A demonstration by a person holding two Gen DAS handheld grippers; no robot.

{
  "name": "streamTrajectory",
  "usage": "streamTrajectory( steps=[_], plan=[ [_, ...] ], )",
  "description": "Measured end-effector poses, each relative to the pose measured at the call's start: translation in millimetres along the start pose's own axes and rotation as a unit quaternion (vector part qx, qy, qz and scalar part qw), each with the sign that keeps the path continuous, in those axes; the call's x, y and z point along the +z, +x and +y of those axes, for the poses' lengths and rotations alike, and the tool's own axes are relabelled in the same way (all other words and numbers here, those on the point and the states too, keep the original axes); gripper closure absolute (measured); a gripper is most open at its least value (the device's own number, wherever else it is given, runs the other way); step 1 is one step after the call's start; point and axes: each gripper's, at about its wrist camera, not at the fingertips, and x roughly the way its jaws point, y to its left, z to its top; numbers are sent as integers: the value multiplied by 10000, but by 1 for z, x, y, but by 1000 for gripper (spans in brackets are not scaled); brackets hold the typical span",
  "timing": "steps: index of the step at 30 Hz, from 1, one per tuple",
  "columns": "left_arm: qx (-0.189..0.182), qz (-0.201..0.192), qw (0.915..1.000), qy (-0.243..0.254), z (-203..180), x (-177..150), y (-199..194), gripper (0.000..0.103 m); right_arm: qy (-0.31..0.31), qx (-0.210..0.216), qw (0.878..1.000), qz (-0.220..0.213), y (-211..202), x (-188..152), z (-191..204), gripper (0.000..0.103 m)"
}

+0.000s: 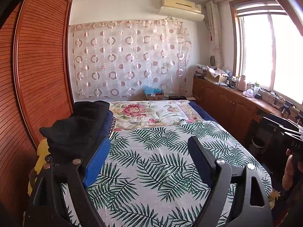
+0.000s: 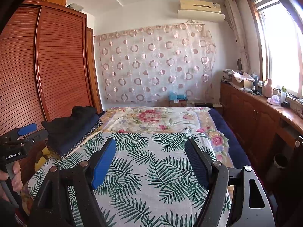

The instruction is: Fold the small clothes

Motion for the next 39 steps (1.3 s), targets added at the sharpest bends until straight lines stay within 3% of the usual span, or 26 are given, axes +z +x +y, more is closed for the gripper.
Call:
streamTrajectory(
  steps=[39],
  plan=[
    [72,-71,9999,-4,8,0,-5,19,0,31,10000,16,2,-1,-15,26]
  ],
)
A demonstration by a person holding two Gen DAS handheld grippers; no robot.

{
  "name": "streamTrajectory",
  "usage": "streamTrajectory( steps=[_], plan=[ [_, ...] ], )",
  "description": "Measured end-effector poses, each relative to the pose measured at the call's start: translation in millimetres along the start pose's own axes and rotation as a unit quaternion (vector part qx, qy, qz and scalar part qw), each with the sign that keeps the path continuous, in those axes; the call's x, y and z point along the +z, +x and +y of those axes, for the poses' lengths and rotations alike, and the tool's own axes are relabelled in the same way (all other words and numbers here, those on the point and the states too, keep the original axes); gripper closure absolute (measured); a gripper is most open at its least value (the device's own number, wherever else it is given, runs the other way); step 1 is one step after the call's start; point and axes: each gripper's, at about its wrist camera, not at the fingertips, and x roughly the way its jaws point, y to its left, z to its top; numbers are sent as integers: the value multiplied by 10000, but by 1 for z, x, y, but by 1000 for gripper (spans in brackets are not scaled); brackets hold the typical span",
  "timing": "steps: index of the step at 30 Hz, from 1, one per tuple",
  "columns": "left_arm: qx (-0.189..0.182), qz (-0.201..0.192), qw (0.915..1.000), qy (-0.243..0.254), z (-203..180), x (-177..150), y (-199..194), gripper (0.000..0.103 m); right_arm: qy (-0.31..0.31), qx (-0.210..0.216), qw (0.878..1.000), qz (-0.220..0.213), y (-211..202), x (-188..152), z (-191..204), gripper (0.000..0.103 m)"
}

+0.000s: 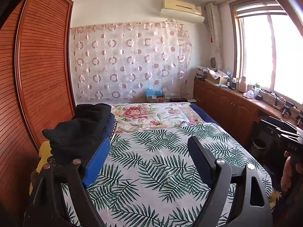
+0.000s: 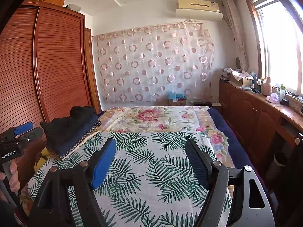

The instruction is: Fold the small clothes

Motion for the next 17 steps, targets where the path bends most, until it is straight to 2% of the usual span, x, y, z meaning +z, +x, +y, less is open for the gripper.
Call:
streamTrajectory(
  steps=[17],
  plan=[
    [-6,-3,10000,24,0,1,-1,19,-7,25,10000,-10,0,0,-6,26]
  ],
)
